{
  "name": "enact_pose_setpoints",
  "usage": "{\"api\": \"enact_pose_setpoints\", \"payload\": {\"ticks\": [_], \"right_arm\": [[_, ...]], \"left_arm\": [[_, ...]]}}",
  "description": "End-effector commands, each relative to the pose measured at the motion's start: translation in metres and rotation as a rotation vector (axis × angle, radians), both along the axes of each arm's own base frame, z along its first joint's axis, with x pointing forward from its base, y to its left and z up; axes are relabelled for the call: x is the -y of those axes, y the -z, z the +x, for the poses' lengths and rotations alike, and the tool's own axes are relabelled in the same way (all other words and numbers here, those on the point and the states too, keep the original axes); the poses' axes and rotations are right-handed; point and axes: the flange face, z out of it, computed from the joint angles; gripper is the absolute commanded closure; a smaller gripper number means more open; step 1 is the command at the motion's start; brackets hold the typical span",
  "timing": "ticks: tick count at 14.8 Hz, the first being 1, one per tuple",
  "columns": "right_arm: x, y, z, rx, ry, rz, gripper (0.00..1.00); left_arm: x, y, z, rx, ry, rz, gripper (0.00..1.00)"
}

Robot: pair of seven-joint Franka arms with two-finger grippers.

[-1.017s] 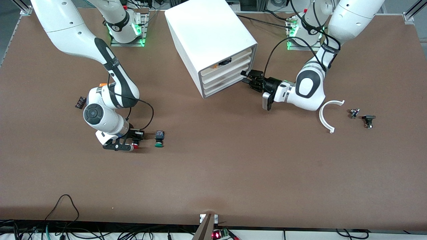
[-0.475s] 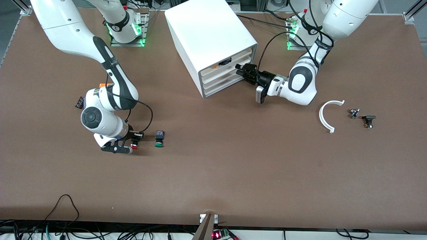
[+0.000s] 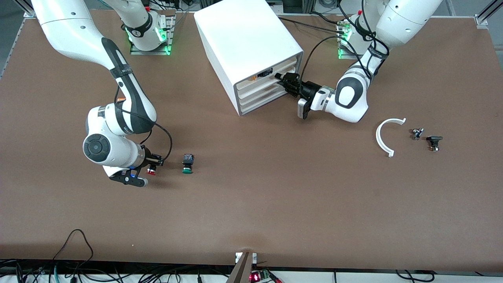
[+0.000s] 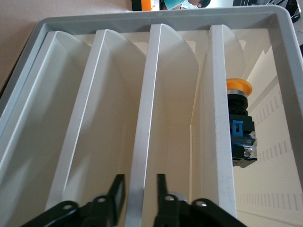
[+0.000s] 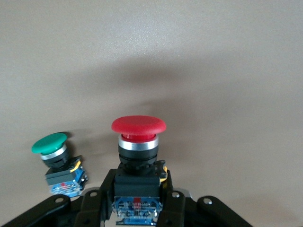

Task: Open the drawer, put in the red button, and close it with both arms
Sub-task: 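Pull the drawer open with the left gripper while the right gripper lifts the button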

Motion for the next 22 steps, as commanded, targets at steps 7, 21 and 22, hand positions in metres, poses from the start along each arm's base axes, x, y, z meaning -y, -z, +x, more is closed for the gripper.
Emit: {"api": "enact_pose_setpoints", "payload": {"ticks": [7,21,22], "right_arm": [[-0.073,-0.079,0.018,-0.017,0.184,-0.041,1.00],[-0.241,-0.169,-0.033,0.065,0.582,0.066,1.00],[-0.253,-0.172,-0.040,0.064,0.610,0.067,1.00]], "left_arm": [[-0.017,-0.007,0.028,0.043,-0.070,-0.014,1.00],[-0.086,-0.014,0.144,0.106,-0.082,0.122,0.82],[-0.087,-0.014,0.144,0.109,-0.081,0.120,0.01]]}}
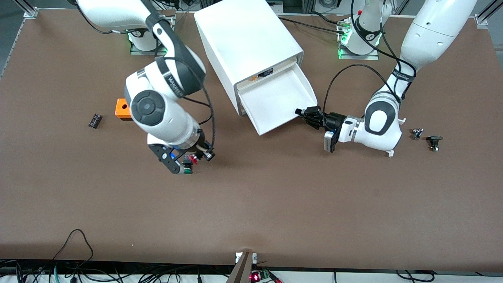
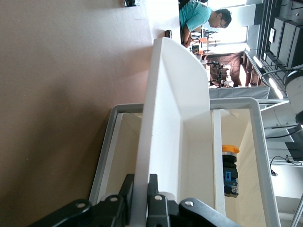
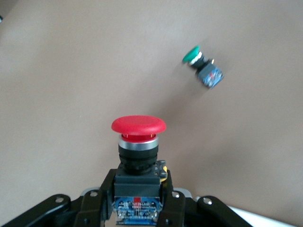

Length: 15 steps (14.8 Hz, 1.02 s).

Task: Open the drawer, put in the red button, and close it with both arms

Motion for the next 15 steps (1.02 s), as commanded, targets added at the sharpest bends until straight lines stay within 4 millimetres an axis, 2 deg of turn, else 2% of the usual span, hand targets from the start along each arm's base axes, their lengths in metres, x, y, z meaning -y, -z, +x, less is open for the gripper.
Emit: {"api": "enact_pose_setpoints", "payload": {"ticks": [1,4,7,11,15], "right_arm": [[-0.037,-0.011,-0.018,-0.007,0.077,0.015,1.00],[-0.079,-0.019,-0.044,0.005,0.137,0.027,1.00],[-0.120,-0.018,-0.070,0.024,0.214,0.065,1.00],[-0.173,0.011,-0.105,0.010,0.286,0.084,1.00],[-0.213,0.055,-0.132,0.005,0.340,0.100,1.00]], "left_arm": [[-0.005,0.003,0.008,-0.020,0.003,0.028,0.00],[-0.022,-0.013,0.018,-0.002,0.021,0.068,0.00],[-0.037,-0.054,0.039,-0.085,0.084,0.127,0.00],[-0.067,-0.114,0.073,-0.176,0.132,0.362,0.00],[-0.077,-0.144,0.087,-0.213,0.099,0.538,0.00]]}}
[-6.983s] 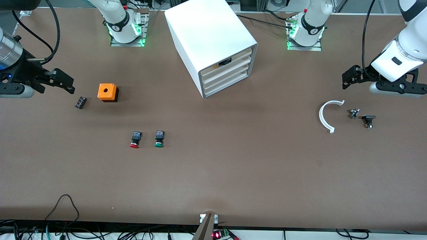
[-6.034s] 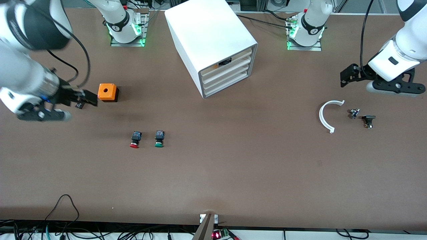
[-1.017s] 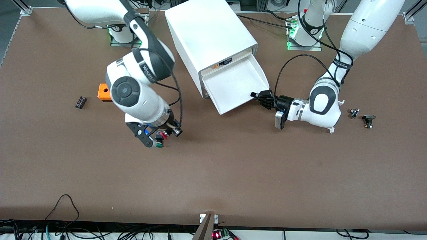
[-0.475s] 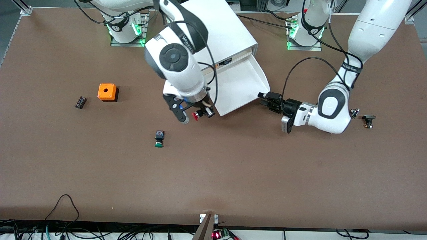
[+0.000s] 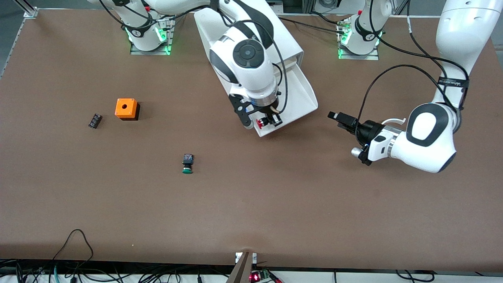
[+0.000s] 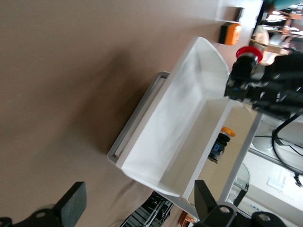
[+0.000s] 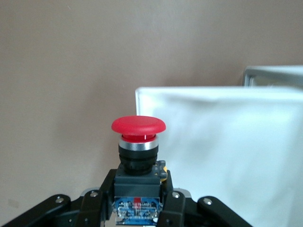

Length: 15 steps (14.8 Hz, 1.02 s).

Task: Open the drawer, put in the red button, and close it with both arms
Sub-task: 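Release the red button into the drawer while the left gripper withdraws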

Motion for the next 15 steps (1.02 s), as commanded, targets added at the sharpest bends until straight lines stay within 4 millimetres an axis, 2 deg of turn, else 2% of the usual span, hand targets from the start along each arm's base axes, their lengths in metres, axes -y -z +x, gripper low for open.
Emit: {"api": "enact_pose_setpoints", "payload": {"ticks": [1,5,6,7,8,12,15], "right_arm": [[-0.020,0.026,-0.008,0.005,0.038,0.011,1.00],[-0.031,0.050,-0.021,-0.002,0.015,-0.011,1.00],[-0.030,0.052,-0.021,-0.006,0.018,-0.012,0.78],[-0.031,0.052,-0.020,-0.004,0.020,-0.008,0.37],[-0.031,0.052,-0.020,-0.002,0.018,-0.009,0.00],[-0.018,0.039,-0.004,0.017,0.040,-0.001,0.00],[0.006,0.021,0.022,0.063,0.052,-0.021,0.00]], "left_arm": [[-0.005,-0.024,0.009,-0.004,-0.004,0.126,0.00],[-0.006,-0.062,0.019,0.050,-0.022,0.371,0.00],[-0.002,-0.072,0.021,0.069,-0.025,0.427,0.00],[-0.006,-0.079,0.023,0.093,-0.022,0.476,0.00],[-0.010,-0.086,0.026,0.126,-0.013,0.527,0.00],[0.018,-0.097,0.027,0.198,0.037,0.673,0.00],[0.018,-0.097,0.027,0.195,0.024,0.691,0.00]]}}
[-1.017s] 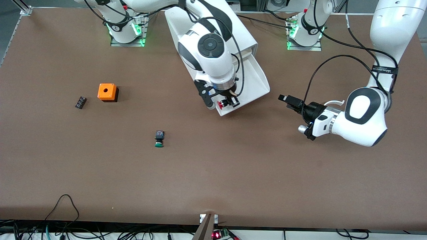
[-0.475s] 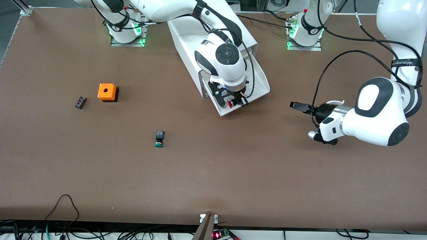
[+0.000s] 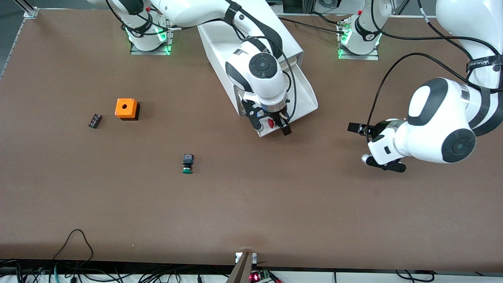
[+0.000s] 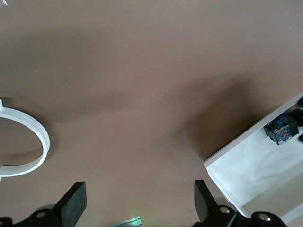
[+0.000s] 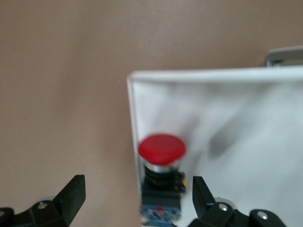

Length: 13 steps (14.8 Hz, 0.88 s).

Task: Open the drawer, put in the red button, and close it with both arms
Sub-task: 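Release the red button into the drawer while the left gripper withdraws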

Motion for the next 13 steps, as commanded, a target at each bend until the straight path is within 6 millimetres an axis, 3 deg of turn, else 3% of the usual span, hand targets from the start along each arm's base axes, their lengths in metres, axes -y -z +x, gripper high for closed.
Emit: {"api": "enact_pose_setpoints", "payload": {"ticks": [1,2,5,6,8,10,13], "right_arm": [[0.029,-0.026,0.028,0.031,-0.006,-0.005,0.00],[0.043,-0.036,0.040,0.039,-0.040,-0.004,0.00],[0.081,-0.035,0.066,0.032,-0.199,-0.048,0.00],[0.091,-0.042,0.074,0.055,-0.262,-0.049,0.00],[0.110,-0.030,0.082,0.048,-0.412,-0.082,0.00],[0.137,-0.019,0.092,0.027,-0.533,-0.109,0.00],[0.206,-0.020,0.118,0.003,-0.697,-0.104,0.00]], "left_arm": [[-0.005,-0.006,0.003,0.011,-0.008,0.038,0.00],[-0.006,-0.004,0.003,0.014,-0.003,0.052,0.00],[-0.012,0.005,0.008,0.022,0.020,0.088,0.00],[-0.010,0.008,0.010,0.036,0.023,0.092,0.00],[-0.010,0.002,0.016,0.075,0.024,0.106,0.00],[0.003,0.004,0.014,0.078,0.007,0.121,0.00],[0.018,0.005,0.018,0.122,-0.156,0.166,0.00]]}}
